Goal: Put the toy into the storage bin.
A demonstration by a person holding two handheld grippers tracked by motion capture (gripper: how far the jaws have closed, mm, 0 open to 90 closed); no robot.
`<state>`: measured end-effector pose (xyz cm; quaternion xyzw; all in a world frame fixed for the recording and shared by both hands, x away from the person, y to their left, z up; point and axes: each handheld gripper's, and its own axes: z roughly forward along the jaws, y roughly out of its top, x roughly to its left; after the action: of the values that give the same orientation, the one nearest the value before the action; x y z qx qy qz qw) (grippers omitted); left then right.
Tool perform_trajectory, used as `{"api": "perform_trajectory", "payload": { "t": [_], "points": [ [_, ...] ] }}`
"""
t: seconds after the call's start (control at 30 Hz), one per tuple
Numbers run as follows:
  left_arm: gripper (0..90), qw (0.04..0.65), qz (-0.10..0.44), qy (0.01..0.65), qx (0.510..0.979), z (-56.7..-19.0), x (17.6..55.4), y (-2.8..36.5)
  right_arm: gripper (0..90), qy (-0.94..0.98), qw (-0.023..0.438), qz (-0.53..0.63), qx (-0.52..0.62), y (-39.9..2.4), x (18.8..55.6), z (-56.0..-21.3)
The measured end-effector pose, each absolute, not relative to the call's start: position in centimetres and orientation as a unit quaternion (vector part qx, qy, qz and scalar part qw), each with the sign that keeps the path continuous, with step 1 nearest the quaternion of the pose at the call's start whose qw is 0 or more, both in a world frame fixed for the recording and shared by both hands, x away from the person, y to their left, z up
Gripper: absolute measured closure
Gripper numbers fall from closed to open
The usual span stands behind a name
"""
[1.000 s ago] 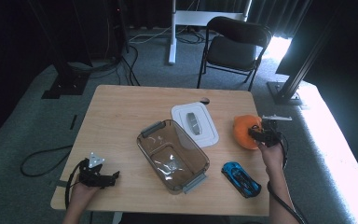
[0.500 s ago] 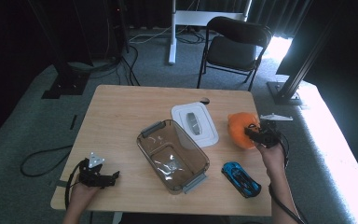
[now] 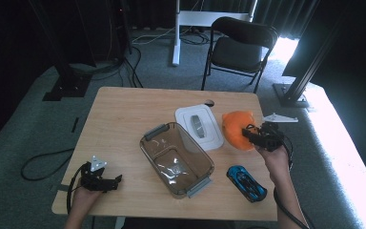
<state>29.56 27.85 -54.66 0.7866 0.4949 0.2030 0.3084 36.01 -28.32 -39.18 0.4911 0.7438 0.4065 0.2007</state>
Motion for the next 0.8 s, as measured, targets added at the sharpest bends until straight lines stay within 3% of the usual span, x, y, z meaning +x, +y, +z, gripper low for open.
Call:
{"api": "perform_trajectory", "payload": {
  "t": [0.8],
  "points": [
    [1.2, 0.309, 0.202, 0.496, 0.786, -54.7, 29.6, 27.8, 61.8, 0.784, 0.151, 0.472, 0.373, -21.6, 32.8, -35.9]
  ]
}}
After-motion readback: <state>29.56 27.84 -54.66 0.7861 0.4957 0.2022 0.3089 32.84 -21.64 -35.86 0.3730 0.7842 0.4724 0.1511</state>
